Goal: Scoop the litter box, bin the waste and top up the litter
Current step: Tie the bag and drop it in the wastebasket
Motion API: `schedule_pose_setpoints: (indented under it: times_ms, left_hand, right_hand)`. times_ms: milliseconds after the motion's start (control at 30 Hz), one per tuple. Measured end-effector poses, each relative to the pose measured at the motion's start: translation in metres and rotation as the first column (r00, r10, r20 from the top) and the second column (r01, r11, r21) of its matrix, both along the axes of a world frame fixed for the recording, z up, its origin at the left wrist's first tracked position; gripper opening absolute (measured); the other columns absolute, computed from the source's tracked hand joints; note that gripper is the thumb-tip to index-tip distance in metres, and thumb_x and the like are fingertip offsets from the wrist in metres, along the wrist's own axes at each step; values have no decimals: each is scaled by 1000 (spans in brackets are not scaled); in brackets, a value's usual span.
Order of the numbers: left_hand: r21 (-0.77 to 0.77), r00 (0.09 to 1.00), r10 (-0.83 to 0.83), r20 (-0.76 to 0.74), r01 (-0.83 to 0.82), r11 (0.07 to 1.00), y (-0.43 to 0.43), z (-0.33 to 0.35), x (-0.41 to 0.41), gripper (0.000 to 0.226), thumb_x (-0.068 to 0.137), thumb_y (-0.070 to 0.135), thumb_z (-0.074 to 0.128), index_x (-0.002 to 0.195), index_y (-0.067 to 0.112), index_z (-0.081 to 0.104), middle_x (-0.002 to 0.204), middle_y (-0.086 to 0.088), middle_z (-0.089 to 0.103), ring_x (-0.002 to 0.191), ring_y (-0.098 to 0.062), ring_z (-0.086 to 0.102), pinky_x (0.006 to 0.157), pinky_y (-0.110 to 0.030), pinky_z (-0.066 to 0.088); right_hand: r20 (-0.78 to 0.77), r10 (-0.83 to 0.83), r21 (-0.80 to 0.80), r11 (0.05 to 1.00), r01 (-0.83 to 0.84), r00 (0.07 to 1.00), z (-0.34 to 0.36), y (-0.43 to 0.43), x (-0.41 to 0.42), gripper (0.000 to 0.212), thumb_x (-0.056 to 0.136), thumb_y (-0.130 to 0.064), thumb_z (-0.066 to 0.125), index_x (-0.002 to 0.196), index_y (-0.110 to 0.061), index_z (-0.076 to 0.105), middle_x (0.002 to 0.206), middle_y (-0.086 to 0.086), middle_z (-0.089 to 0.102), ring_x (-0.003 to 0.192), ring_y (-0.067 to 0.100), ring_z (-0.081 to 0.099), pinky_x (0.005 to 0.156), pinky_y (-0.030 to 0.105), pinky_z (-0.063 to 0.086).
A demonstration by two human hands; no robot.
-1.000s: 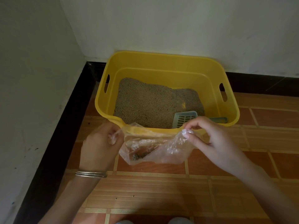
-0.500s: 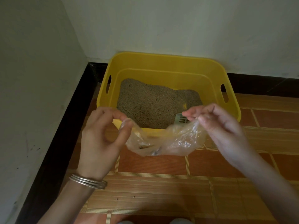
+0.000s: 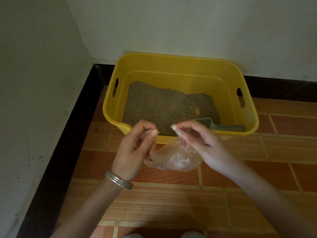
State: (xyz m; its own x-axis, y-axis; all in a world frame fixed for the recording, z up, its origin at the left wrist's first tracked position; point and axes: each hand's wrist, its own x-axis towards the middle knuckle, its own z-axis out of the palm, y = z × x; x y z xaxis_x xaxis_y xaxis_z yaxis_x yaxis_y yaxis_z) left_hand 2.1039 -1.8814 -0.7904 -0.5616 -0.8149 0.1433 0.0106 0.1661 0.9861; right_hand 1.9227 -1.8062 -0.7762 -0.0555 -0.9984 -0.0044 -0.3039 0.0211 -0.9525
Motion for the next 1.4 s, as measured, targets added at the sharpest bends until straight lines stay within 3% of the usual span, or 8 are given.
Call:
schedule_pose_setpoints:
  times_ms: [67,167,300,533,733,933,1233,1400]
  left_hand:
    - [-22,997,24,71,-23,999,-1,-5,1,20,89,39,46,92,26,62,59,8,49,52,-5,43,50,-20,36]
    - [121,996,-16,86,5,993,-4,-12,3,30,91,43,38,104,39,64,62,12,46,59,-2,41,61,-15,36]
    - [305,996,-64,61,43,951,-9,-19,6,34,99,18,35,111,40,59,64,5,57,58,-4,43,79,-30,39]
    - [444,971,-203,-122,237,864,-6,-22,9,38,87,13,45,124,9,41,70,-7,67,46,-10,39,55,-22,44]
    - [561,921,-366,-133,375,738,-11,-31,5,46,85,5,54,125,12,33,69,-11,68,41,-11,43,48,-22,43]
    - [589,889,-443,-118,422,689,-15,-32,3,25,88,6,54,107,3,38,64,-8,66,40,-12,43,43,-16,41]
    - [635,894,-425,-141,411,654,-15,-31,2,21,82,13,50,96,1,40,52,-5,58,35,-8,39,39,-14,36]
    - [632,889,-429,-159,426,647,-16,-35,1,25,84,17,56,98,2,42,53,-5,59,35,-8,39,40,-13,36]
  right_hand:
    - [-38,-17,6,1000,17,999,-7,1,2,24,89,-23,50,111,-30,57,96,-1,61,74,9,63,69,33,54]
    - [-67,-46,-29,999,45,997,-14,3,4,26,88,-18,52,112,-25,60,90,1,59,67,9,61,65,25,52]
    - [9,-151,7,989,151,988,-25,1,5,28,86,-4,59,103,-27,59,82,-10,61,59,8,59,57,23,49]
    - [-10,-211,-84,974,209,977,-31,-2,11,24,81,-1,65,87,-12,44,77,-2,65,59,14,64,55,44,51]
    - [-216,-67,-168,985,31,974,-31,-1,11,21,80,-13,66,91,-18,48,79,-6,65,67,4,63,58,24,52]
    - [-293,51,-236,964,-124,955,-32,-5,9,16,81,-12,67,94,-13,58,83,-17,55,73,-10,55,63,5,40]
    - [-320,140,-309,919,-243,937,-37,-10,7,12,86,-18,61,98,-19,59,94,2,54,74,-1,52,63,17,46]
    - [-326,137,-298,924,-239,935,-40,-10,8,9,88,-22,58,91,-15,64,95,-1,43,69,2,51,63,16,44]
